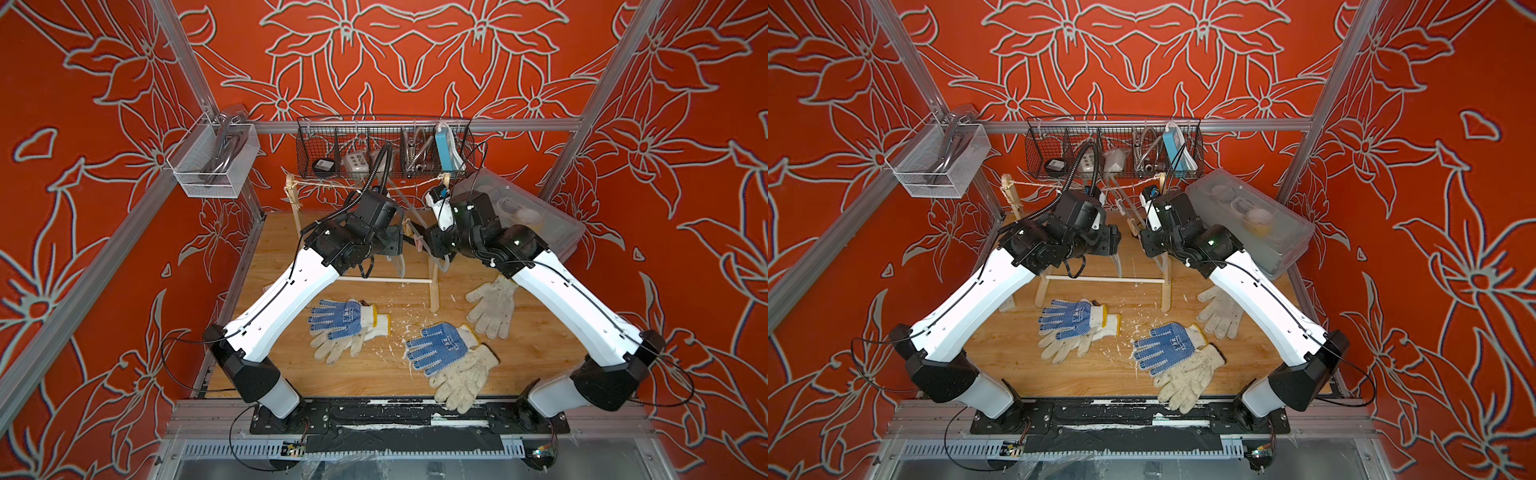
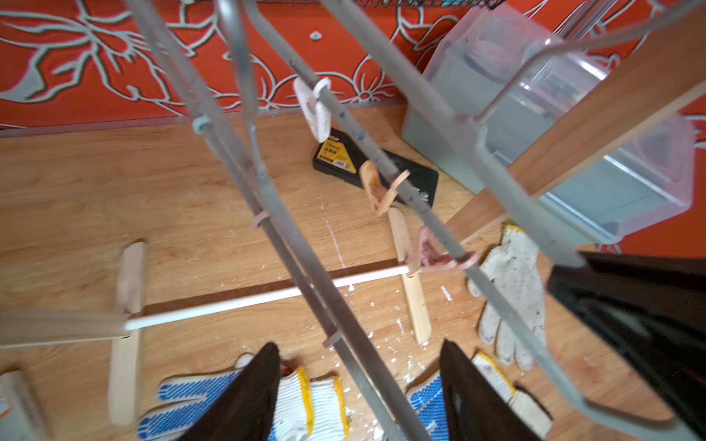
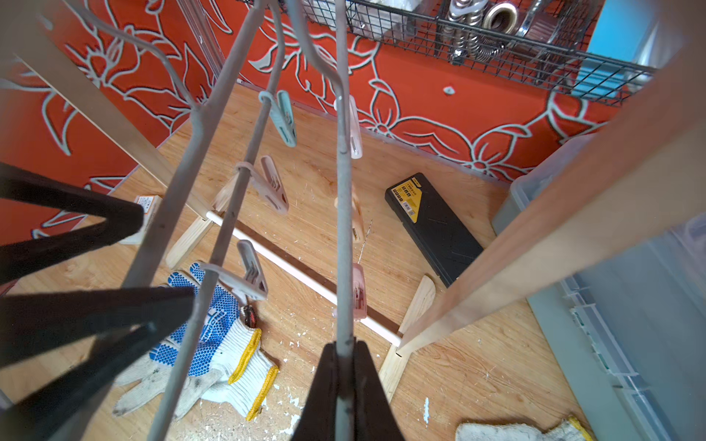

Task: Clip the gloves onto a hanger to dry
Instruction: Adjust the hanger on the clothesline.

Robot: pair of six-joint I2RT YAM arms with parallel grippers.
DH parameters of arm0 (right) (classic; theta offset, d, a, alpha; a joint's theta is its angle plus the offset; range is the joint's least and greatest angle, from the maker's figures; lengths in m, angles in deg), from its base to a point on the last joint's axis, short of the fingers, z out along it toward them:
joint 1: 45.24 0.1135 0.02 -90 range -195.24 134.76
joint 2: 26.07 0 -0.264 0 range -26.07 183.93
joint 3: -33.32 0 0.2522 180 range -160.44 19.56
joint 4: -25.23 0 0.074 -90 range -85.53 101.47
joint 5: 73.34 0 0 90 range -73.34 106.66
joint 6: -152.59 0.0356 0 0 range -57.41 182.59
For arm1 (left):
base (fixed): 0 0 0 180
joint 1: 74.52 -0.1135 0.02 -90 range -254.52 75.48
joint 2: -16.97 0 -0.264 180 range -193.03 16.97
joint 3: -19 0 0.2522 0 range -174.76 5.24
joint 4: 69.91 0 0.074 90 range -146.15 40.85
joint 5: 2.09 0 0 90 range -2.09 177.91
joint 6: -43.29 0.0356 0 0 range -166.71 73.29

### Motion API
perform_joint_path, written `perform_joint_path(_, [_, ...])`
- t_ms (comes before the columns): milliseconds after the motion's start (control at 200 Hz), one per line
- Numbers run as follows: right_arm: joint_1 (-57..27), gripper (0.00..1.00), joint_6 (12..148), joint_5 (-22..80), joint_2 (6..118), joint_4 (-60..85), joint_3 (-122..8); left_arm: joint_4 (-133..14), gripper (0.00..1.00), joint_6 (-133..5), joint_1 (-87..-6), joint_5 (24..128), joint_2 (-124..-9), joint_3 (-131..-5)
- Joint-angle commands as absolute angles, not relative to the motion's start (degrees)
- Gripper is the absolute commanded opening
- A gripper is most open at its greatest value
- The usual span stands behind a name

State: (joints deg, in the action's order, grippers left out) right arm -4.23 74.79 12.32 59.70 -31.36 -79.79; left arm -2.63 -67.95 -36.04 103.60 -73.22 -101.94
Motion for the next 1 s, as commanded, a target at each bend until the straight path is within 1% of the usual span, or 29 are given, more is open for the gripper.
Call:
perform_joint_path(0, [-4.29, 0.02, 73.16, 9.66, 58.04, -31.01, -79.2, 3.1, 0.61, -65.81, -35.85, 107.27, -72.0, -103.14])
perform_joint_path(100, [-4.3, 0.06, 72.68, 9.46, 58.02, -31.2, -79.33, 5.4, 0.55, -65.09, -35.85, 108.95, -71.26, -103.16])
perform_joint_path(180, [-4.33, 0.07, 72.3, 9.28, 58.12, -31.36, -79.53, 7.01, 0.48, -64.52, -35.84, 109.95, -70.76, -103.52])
perform_joint_path(235, [-4.33, 0.1, 71.94, 9.02, 58.16, -31.49, -79.83, 8.11, 0.45, -64.14, -35.9, 110.76, -70.55, -103.93])
perform_joint_path(350, [-4.33, 0.16, 71.4, 8.76, 58.26, -31.87, -80.52, 10.38, 0.34, -63.42, -36.0, 112.0, -70.4, -105.31])
perform_joint_path(545, [-4.34, 0.17, 70.76, 8.44, 58.18, -32.59, -80.95, 12.73, 0.14, -62.63, -36.79, 113.56, -69.56, -106.29])
perform_joint_path(651, [-4.33, 0.16, 70.46, 8.08, 58.11, -32.89, -80.9, 13.36, 0.07, -62.04, -37.88, 114.21, -68.59, -106.16])
perform_joint_path(811, [-4.31, 0.19, 69.37, 6.99, 58.03, -33.46, -81.6, 13.65, 0.06, -61.25, -40.26, 114.17, -66.73, -105.64])
perform_joint_path(891, [-4.35, 0.21, 69.31, 7.15, 58.04, -33.82, -82.06, 13.55, 0.02, -60.9, -41.17, 113.91, -65.81, -104.79])
perform_joint_path(996, [-4.33, 0.25, 69.14, 6.92, 57.91, -34.26, -82.2, 13.48, 0.03, -60.77, -42.47, 113.74, -64.48, -103.52])
